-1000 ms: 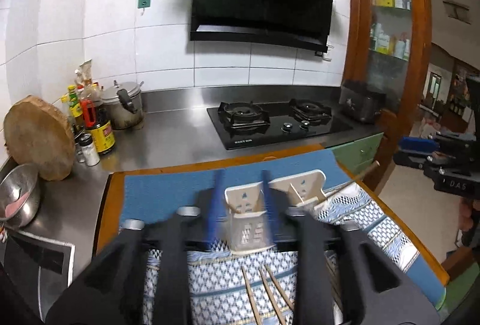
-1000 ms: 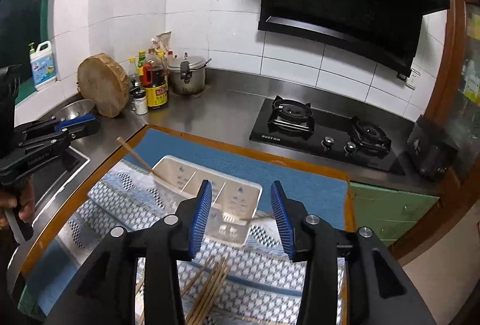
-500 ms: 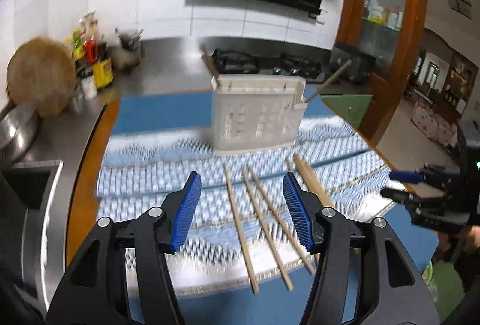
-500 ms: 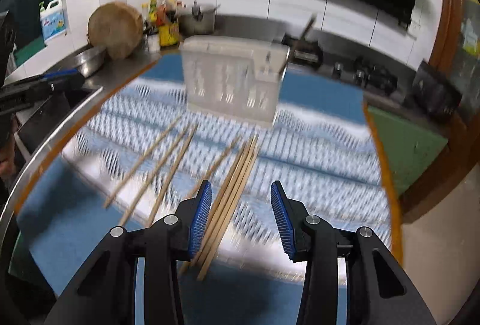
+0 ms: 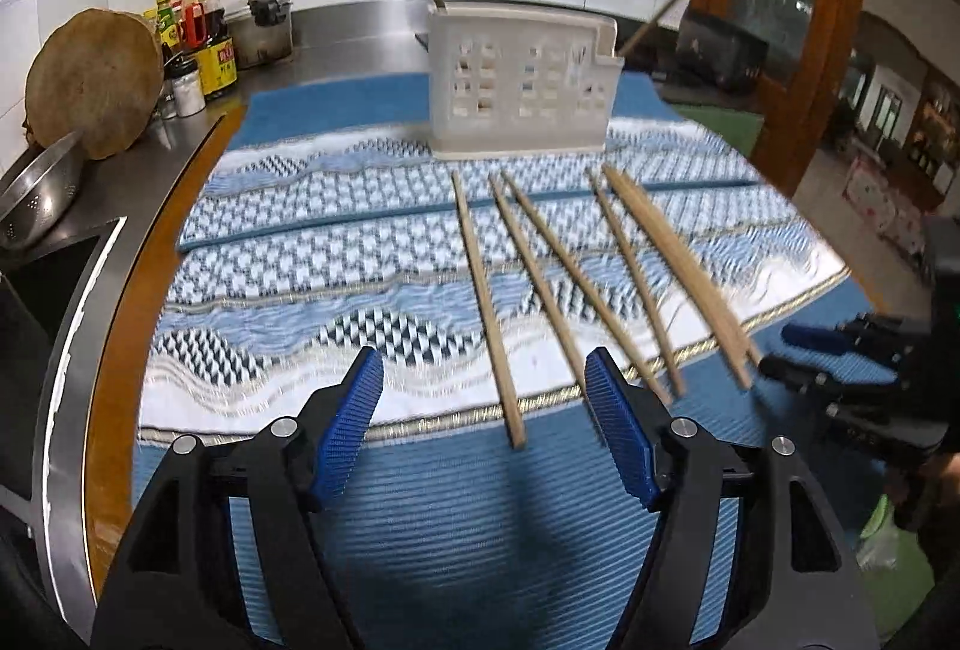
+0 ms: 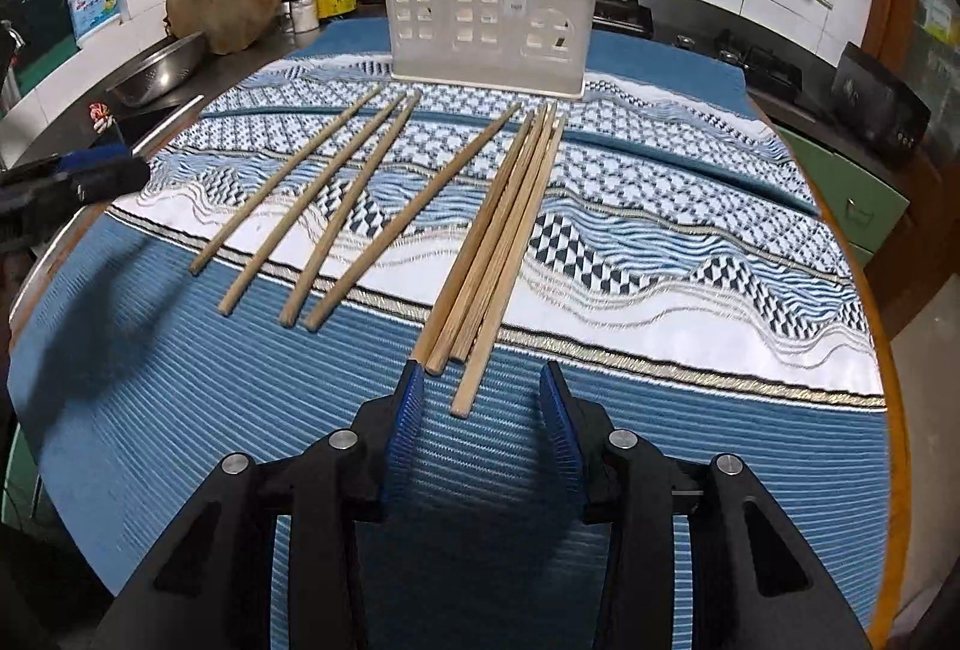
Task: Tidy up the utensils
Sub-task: 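Lower both tools to the loose chopsticks and close each on one chopstick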
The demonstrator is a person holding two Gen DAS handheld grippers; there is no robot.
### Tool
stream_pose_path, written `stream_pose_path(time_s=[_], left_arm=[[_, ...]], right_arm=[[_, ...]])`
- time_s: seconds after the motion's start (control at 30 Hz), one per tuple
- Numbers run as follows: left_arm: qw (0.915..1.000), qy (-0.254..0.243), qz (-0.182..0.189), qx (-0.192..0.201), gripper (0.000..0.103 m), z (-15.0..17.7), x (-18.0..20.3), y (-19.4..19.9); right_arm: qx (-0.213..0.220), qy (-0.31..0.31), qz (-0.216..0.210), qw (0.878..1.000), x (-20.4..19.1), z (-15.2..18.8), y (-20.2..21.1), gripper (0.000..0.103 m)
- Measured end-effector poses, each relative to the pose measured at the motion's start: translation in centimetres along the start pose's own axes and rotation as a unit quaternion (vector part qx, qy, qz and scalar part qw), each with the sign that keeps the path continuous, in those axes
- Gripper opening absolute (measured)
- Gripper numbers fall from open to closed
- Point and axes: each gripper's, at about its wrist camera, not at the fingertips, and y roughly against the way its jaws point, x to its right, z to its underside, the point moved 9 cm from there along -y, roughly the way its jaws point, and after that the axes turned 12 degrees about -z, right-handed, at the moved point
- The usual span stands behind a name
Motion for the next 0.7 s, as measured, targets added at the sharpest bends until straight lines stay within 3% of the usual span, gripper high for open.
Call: stream_pose_path(time_s=[0.17,0.33,0.5,0.7], left_arm=[[0.9997,-0.01,-0.008,-0.019,0.07,1.4,0.5,-1.7],[0.9994,-0.005,-0.011,-0.032,0.068,1.6,0.6,-3.1],[0.999,-0.007,-0.004,-0.044,0.043,1.7,1.2,-4.2],[0.9984,-0.025,0.001,-0.05,0.024,1.6,2.1,-4.9]], right_arm=[[-0.005,0.004,0.016,1.0,0.6,0.5,-0.5,0.027],[-0.002,-0.009,0.026,1.0,2.1,0.5,-0.2,0.026],[-0.001,-0.01,0.02,1.0,2.1,0.3,-0.3,0.026],[-0.001,-0.014,0.013,1.0,2.2,-0.1,-1.0,0.02]])
